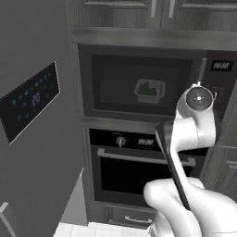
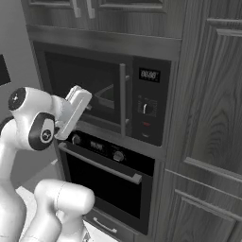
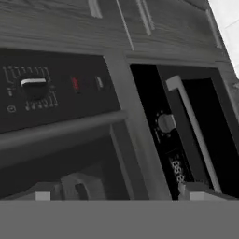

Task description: Place the tupperware containing the steak and corn meal in the microwave. Close the microwave door and press the start button to reheat the meal.

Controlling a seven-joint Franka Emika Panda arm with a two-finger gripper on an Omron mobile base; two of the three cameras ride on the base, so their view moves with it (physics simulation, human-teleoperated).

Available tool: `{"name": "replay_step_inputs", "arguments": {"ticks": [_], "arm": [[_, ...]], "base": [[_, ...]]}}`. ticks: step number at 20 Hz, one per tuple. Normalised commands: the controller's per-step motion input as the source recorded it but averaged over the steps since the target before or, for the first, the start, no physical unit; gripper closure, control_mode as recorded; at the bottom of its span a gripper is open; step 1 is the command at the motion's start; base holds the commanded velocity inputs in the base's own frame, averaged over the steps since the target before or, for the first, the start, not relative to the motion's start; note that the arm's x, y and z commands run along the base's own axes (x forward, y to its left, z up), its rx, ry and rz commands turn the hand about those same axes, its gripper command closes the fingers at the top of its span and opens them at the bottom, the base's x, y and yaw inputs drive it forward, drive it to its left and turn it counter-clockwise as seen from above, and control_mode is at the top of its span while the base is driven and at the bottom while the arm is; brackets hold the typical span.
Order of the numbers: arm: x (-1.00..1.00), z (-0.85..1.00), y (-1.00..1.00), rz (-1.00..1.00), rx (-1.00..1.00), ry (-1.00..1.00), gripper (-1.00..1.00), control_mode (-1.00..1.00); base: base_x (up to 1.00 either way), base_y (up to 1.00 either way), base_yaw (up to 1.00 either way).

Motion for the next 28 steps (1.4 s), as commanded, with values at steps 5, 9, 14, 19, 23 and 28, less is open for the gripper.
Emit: {"name": "replay_step_inputs", "arguments": {"ticks": [5, 9, 14, 19, 23, 28], "arm": [[-0.98, 0.43, -0.02, 0.15, 0.10, -0.43, -1.00, -1.00], [-1.00, 0.21, -0.46, 0.17, 0.22, -0.04, -1.00, -1.00], [-0.86, 0.00, -0.80, 0.10, 0.28, 0.01, -1.00, -1.00], [-0.18, -0.18, -0.46, 0.11, 0.17, -0.04, -1.00, -1.00], [0.00, -0.23, -0.21, 0.08, 0.09, -0.04, -1.00, -1.00], [0.15, -0.27, -0.04, 0.06, 0.04, -0.04, 1.00, -1.00]], "base": [[0.00, 0.00, 0.00], [0.00, 0.00, 0.00], [0.00, 0.00, 0.00], [0.00, 0.00, 0.00], [0.00, 0.00, 0.00], [0.00, 0.00, 0.00]]}}
